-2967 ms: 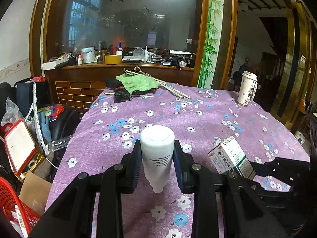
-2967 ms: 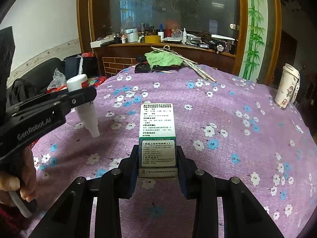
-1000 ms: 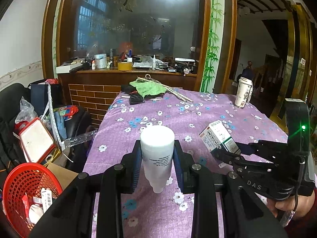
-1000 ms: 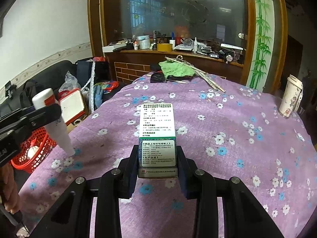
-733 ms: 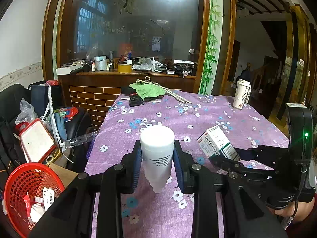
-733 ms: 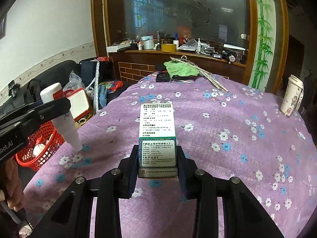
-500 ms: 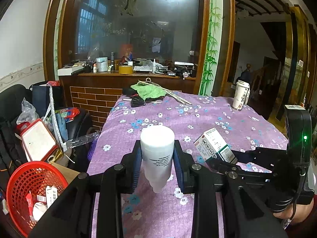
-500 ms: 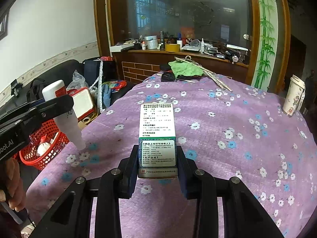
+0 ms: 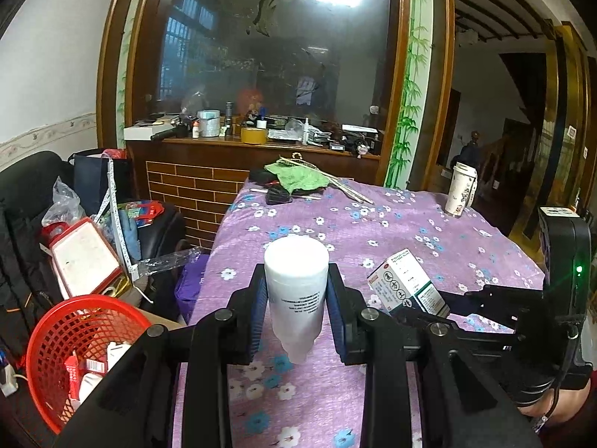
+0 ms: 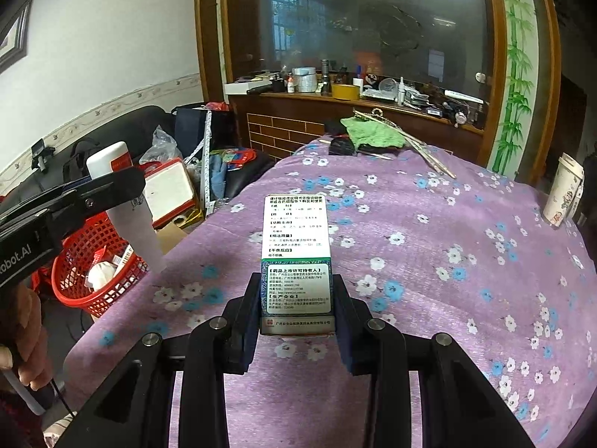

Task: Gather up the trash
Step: 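Carry the spray bottle and box toward the red basket with both tools, then lower the spray bottle and box into the red basket with both tools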

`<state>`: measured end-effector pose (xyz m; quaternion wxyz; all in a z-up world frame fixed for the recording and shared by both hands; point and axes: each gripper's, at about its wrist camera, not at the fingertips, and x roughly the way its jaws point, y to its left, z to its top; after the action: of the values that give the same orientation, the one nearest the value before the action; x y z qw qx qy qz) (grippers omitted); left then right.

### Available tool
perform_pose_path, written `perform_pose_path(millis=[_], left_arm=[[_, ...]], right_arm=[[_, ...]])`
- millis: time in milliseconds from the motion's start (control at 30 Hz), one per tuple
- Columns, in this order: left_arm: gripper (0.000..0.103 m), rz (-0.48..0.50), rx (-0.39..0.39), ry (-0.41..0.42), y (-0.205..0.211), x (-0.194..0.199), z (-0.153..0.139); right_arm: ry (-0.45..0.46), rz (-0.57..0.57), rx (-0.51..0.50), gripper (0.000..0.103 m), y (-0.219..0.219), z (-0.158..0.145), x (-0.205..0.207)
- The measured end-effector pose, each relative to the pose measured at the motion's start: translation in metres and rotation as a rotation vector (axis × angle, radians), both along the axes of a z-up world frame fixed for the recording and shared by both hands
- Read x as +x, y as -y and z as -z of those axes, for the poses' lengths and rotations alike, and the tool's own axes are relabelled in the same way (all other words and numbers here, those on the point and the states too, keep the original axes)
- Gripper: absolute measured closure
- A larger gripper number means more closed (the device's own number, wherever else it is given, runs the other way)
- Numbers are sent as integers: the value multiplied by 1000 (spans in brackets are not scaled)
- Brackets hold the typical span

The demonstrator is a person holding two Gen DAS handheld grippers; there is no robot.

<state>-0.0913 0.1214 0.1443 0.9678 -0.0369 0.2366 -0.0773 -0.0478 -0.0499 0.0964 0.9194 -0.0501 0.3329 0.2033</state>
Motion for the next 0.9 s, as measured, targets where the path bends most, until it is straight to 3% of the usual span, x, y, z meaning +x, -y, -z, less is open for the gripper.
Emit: perform_pose_path(millis=[467, 900], left_arm=[[74, -104, -25, 3, -58, -12, -4], [74, -227, -41, -57, -119, -9, 21]], right_arm=[[-29, -79, 42, 65, -25, -8, 4], [-61, -238, 36, 65, -100, -13, 15]])
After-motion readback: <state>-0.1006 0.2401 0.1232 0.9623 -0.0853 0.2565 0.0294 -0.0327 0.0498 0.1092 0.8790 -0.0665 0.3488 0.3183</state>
